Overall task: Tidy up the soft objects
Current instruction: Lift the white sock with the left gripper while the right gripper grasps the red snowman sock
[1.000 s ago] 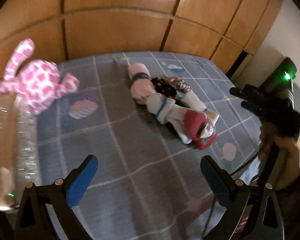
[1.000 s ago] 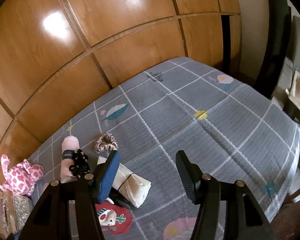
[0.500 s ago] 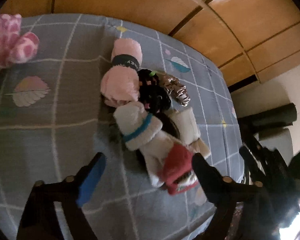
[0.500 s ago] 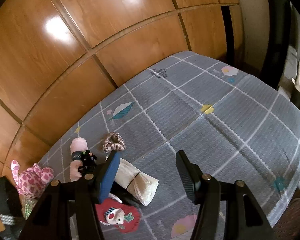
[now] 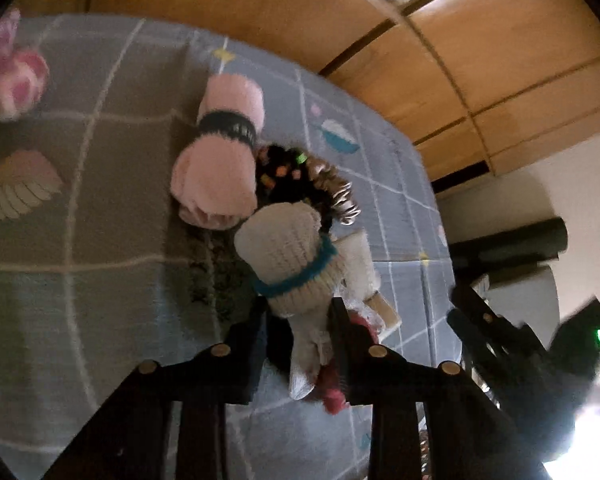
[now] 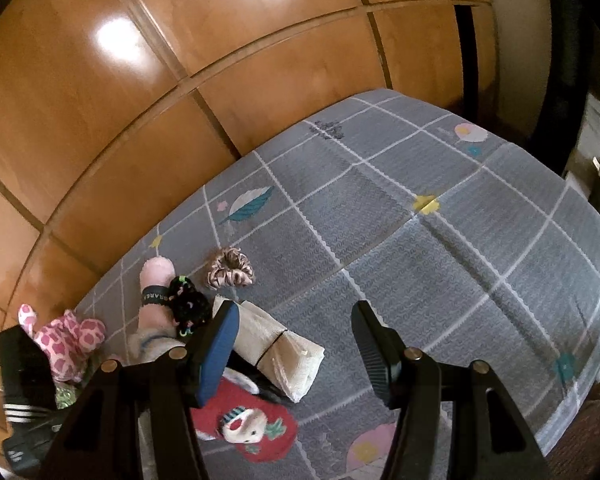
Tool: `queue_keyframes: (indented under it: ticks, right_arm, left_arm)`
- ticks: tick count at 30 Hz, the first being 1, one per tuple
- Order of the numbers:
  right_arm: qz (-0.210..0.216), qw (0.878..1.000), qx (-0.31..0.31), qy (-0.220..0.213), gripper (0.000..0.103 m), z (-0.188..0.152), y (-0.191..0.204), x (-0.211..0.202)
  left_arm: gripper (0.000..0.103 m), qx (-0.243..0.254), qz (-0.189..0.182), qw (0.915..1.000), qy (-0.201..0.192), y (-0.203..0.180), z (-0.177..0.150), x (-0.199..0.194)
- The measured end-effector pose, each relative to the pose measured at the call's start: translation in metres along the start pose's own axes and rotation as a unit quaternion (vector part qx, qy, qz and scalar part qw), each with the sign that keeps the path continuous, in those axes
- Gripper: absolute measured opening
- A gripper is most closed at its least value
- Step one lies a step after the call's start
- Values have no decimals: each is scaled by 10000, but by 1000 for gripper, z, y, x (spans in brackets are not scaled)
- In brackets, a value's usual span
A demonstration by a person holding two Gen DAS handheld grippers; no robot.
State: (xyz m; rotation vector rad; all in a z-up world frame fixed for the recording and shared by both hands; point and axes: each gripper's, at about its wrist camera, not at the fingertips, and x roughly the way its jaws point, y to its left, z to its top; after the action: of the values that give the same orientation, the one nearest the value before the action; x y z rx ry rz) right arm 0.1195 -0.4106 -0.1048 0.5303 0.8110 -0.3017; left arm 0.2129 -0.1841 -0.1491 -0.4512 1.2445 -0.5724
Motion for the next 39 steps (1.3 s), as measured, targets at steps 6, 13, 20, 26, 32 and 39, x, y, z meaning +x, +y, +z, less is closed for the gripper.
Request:
queue_keyframes:
  ticks: [6,13,20,26,32,39]
  right_arm:
    - [100,9995,-241,187,59,-4,10,6]
    - [271,9963,-580,569,59,-13,26,17]
    - [418,9941,-705,717,59,-18,31,19]
    - [484,9937,-662,763,59,-18,30,21]
    - [483,9940,-631,752,59,-17,30,21]
    - [467,9940,-621,769,59,-16,30,22]
  left_arm:
    - [29,570,267,9979,-163,2,-12,-43]
    - [37,514,804,9954,-52,31,-27,-67]
    - [66,-141,873,9961,-26,55,-26,-63]
    - [65,-317,1058,9939,-30,48,-16,-43]
    - [65,298,1422,9891,-256,23,-14,-30]
    - [62,658,1821,9806,-300,18,-6,-9]
